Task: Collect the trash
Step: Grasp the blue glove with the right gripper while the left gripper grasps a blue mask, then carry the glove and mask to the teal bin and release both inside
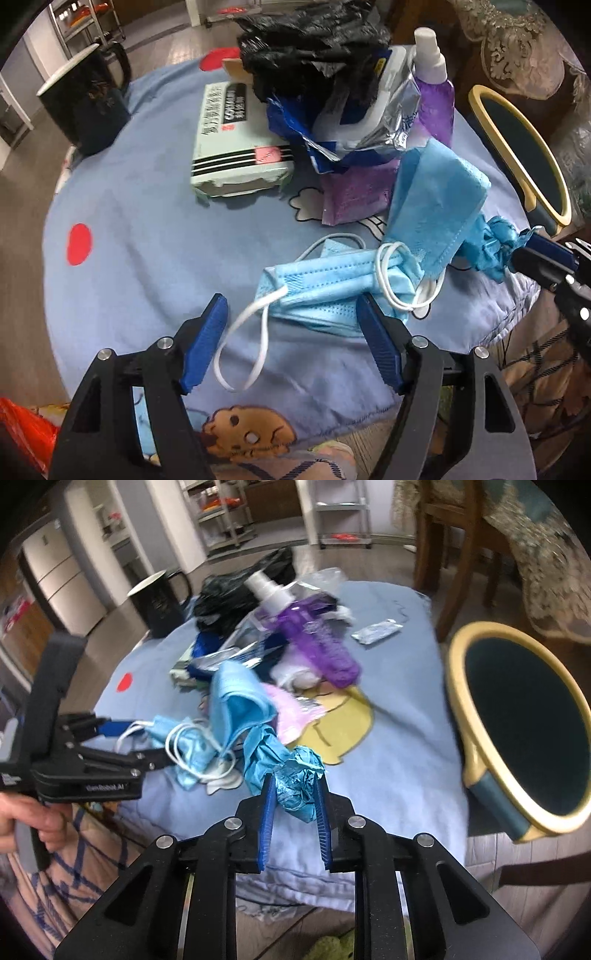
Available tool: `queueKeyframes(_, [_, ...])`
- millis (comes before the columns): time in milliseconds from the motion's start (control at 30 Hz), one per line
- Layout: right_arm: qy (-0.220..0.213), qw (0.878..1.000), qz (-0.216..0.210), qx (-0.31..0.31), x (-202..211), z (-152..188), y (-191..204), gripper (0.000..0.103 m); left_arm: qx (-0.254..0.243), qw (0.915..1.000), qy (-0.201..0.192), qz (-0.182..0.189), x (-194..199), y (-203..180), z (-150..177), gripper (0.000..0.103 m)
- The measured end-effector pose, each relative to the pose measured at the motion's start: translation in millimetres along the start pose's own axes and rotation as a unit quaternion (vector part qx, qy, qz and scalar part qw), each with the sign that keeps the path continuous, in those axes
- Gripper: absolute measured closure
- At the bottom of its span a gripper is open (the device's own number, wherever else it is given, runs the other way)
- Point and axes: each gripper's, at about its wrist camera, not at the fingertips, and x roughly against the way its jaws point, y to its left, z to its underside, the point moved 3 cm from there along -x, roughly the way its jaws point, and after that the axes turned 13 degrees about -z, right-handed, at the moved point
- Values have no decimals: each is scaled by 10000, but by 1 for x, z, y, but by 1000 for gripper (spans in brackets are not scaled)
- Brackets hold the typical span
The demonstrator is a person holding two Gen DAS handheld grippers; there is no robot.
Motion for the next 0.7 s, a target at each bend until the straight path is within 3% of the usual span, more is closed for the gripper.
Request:
queueKeyframes(67, [-57,10000,35,-68,3,-1,-3,90,-78,9998,-53,179,-2,-3,-3,53])
queueKeyframes(100, [-78,9999,39,-99,4,-2,-3,91,-121,9997,-58,198,-2,-3,-4,70])
queueKeyframes(133, [-97,9999,37,-123,5,-1,-4,92,-147,9997,-76,191,-2,-3,-4,79])
queueKeyframes(233, [-127,9998,9,-172,8,0,-7,93,-81,9996,-176,181,6,3,-5,89])
queueKeyframes(333, [-137,9996,-28,-265,8,1,-10,93,193,9991,-373,78,20,19,-6,95])
queueKeyframes(600, [-47,9998,-49,-173,5,2,-5,92,1172,9905,-714,-121,48,69,-6,97])
queueKeyframes(633, [-10,9999,-25,-144,3,3,-4,91,1233,9894,-757,-132,51,70,-5,97])
queueKeyframes(700, [47,9999,-5,-102,-1,3,-4,77,1294,9876,-885,-103,57,72,-7,97])
